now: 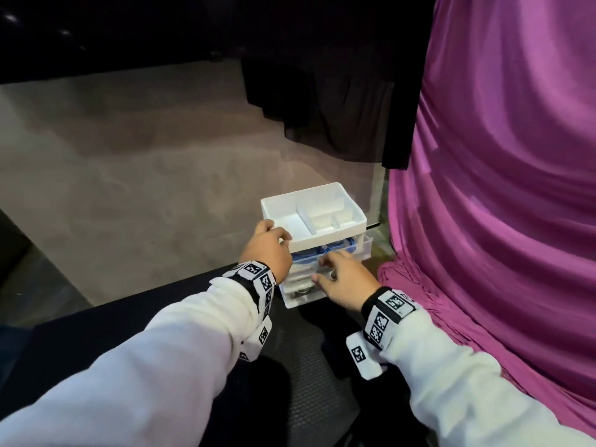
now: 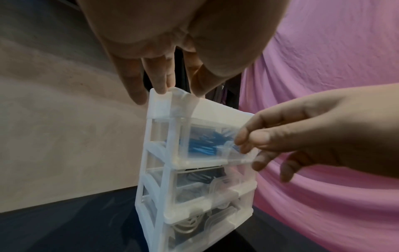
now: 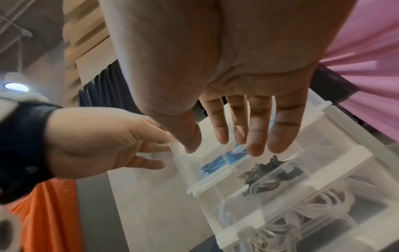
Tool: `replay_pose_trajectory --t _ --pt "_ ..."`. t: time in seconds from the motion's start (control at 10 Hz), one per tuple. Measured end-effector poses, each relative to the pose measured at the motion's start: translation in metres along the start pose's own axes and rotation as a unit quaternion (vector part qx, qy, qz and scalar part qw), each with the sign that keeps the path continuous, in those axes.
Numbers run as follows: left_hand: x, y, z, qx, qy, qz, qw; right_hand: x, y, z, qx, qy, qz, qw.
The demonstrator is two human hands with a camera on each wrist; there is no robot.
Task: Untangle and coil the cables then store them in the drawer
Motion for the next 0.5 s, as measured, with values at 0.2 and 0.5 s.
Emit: replay_pose_trajectory --t 0.2,0.5 --pt "-0.008 0.003 -0.011 0.026 0.009 -0.022 0.999 0.012 0.001 0.015 0.000 0.004 0.019 1.000" --pt "-0.076 0.113 -0.138 -0.094 0.011 -0.166 0.982 0.037 -0.019 -0.067 -0.038 0.075 0.049 0.995"
Point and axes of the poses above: each hand's wrist, its own z-axis towards the middle knuckle, its own x-axis out of the palm, y = z × x, the point moved 3 cm from there along z, towards the middle knuckle, and after that the axes turned 4 degrees about -z, right-handed, at the moved point
